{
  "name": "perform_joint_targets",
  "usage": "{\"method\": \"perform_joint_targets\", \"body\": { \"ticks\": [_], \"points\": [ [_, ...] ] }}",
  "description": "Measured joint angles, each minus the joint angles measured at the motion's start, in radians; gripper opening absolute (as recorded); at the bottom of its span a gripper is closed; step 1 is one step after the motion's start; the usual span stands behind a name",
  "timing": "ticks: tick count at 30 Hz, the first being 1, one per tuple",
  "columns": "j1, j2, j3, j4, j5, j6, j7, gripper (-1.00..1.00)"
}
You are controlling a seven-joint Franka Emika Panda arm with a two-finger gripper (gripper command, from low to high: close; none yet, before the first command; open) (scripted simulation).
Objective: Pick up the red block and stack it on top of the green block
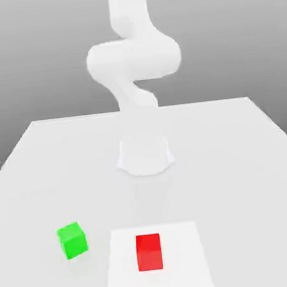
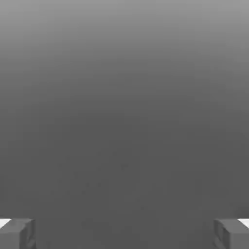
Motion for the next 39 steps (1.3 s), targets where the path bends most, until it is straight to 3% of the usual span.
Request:
{"method": "perform_joint_targets", "body": {
  "ticks": [23,35,39],
  "points": [
    [0.322,0.521,-0.33,-0.244,0.075,0.277,-1.018,0.0],
    [0.354,0.783,-0.37,-0.371,0.076,0.421,-1.517,0.0],
    [0.327,0.887,-0.326,-0.366,0.16,0.498,-1.623,0.0]
  ]
}}
